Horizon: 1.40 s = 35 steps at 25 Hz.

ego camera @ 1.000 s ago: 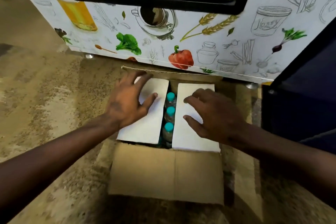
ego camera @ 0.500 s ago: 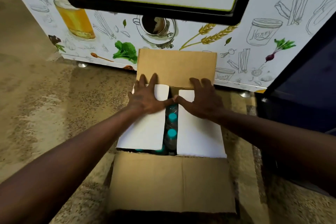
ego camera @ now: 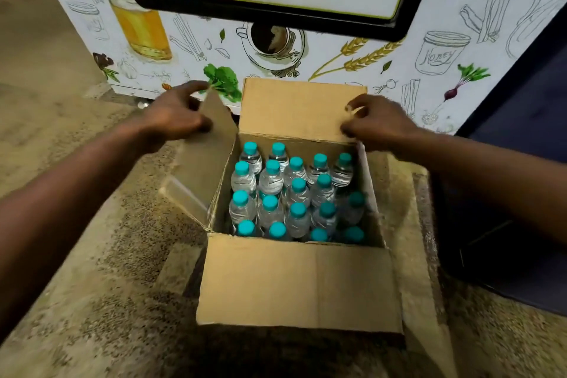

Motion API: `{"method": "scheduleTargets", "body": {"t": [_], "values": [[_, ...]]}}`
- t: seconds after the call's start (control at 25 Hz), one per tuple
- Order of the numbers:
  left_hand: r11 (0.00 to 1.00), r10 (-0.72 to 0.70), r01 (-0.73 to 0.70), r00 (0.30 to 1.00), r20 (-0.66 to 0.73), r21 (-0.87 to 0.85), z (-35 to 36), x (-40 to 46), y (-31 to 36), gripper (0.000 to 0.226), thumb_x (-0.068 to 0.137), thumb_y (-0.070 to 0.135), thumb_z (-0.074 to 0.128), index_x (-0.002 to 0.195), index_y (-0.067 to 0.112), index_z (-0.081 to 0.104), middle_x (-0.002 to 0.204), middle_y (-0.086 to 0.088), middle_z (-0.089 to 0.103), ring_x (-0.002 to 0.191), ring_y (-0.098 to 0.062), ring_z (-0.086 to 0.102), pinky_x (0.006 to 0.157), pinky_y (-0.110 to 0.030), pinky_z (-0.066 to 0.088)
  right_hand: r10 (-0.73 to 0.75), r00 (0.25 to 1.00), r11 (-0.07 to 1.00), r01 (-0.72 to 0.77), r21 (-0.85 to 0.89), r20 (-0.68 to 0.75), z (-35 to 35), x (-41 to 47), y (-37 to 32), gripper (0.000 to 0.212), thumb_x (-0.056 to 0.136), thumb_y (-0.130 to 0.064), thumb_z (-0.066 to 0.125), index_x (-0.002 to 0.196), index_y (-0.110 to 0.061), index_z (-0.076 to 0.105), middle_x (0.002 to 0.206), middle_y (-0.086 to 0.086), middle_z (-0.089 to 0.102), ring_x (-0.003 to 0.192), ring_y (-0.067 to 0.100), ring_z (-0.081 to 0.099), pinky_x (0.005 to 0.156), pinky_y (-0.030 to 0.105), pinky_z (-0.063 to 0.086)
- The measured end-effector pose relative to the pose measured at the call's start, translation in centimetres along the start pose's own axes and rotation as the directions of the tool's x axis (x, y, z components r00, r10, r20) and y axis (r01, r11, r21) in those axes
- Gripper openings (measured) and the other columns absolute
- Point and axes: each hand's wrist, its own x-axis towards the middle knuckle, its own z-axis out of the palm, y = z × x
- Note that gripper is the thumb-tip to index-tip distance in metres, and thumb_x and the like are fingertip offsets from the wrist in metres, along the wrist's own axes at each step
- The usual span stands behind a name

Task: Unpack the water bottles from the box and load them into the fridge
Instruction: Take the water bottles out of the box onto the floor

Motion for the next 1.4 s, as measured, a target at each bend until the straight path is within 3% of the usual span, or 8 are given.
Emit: {"method": "scheduleTargets", "body": {"t": [0.08,0.24,0.36,0.44,0.68,0.92,1.24,1.4], "values": [[0.998,-0.009,0.013,0.999,-0.053,0.069,-1.6,-1.0,-1.9,0.086,0.082,-0.004,0.072,0.153,0.028,0.036,0.128,-0.007,0.059,0.094,-0.024,0.063,0.080,-0.042,0.057,0.036,0.999,0.999,-0.034,0.041,-0.040,-2.9,-0.9,1.5,0.051,0.087,-0.012,0.068,0.134,-0.024,0.054,0.105,0.010,0.066,0.070,0.022,0.063,0.051,0.032,0.054],[0.874,-0.017,0.038,0.999,-0.048,0.484,-0.8,-3.0,-5.7,0.083,0.075,0.023,0.087,0.147,0.022,0.045,0.145,-0.013,0.048,0.127,-0.034,0.050,0.104,-0.042,0.044,0.065,0.981,0.970,-0.105,-0.221,-0.182,-6.0,-1.6,4.7,0.047,0.080,-0.010,0.067,0.124,-0.026,0.061,0.112,0.011,0.063,0.094,0.030,0.062,0.075,0.037,0.053],[0.916,-0.147,0.103,0.985,0.088,0.387,1.9,-4.6,-6.4,0.056,0.087,0.048,0.070,0.135,0.021,0.058,0.150,-0.009,0.047,0.133,-0.029,0.047,0.105,-0.045,0.042,0.058,0.993,0.849,-0.102,-0.519,-0.101,-4.8,-2.3,7.1,0.034,0.086,-0.031,0.073,0.116,-0.017,0.070,0.130,0.021,0.057,0.117,0.036,0.056,0.096,0.037,0.047],[0.949,-0.201,0.157,0.969,0.142,0.274,3.7,-5.5,-6.2,0.063,0.089,0.053,0.063,0.139,0.016,0.054,0.144,-0.010,0.054,0.125,-0.028,0.054,0.100,-0.043,0.048,0.127,0.992,0.786,-0.103,-0.610,-0.004,-2.7,-3.3,7.9,0.054,0.093,-0.059,0.058,0.117,-0.013,0.072,0.130,0.021,0.059,0.124,0.036,0.052,0.101,0.040,0.045],[0.960,-0.198,0.171,0.974,0.106,0.221,6.9,-5.8,-6.2,0.064,0.097,0.030,0.063,0.153,0.017,0.035,0.139,-0.015,0.057,0.097,-0.024,0.065,0.059,-0.033,0.055,0.400,0.872,0.915,-0.395,-0.078,0.281,2.6,-6.3,8.2,0.048,0.104,-0.048,0.043,0.138,-0.014,0.048,0.112,0.017,0.067,0.091,0.036,0.072,0.060,0.039,0.061],[0.954,-0.079,0.068,0.997,0.024,0.291,7.2,-5.7,-6.6,0.046,0.098,0.006,0.057,0.143,0.006,0.048,0.137,-0.018,0.059,0.109,-0.027,0.062,0.084,-0.042,0.059,0.348,0.915,0.936,-0.352,-0.020,0.205,4.0,-6.6,7.8,0.029,0.105,-0.024,0.044,0.127,-0.010,0.054,0.101,0.020,0.071,0.084,0.038,0.072,0.046,0.032,0.055],[0.810,-0.010,-0.043,0.996,0.086,0.585,6.0,-5.2,-5.2,0.042,0.095,0.013,0.062,0.136,0.011,0.054,0.126,-0.015,0.066,0.105,-0.025,0.065,0.081,-0.034,0.057,0.346,0.898,0.926,-0.373,0.056,0.271,4.3,-7.7,7.3,0.023,0.105,-0.028,0.048,0.120,-0.012,0.054,0.102,0.015,0.070,0.083,0.031,0.073,0.069,0.045,0.063],[0.550,0.088,-0.258,0.964,0.252,0.794,6.4,-8.5,-0.1,0.073,0.091,0.035,0.068,0.153,0.026,0.032,0.157,-0.007,0.037,0.135,-0.025,0.044,0.106,-0.038,0.044,0.210,0.942,0.855,-0.046,-0.517,0.263,1.9,-8.1,6.8,0.044,0.104,-0.046,0.040,0.119,-0.009,0.057,0.115,0.019,0.067,0.102,0.034,0.066,0.069,0.035,0.050]]}}
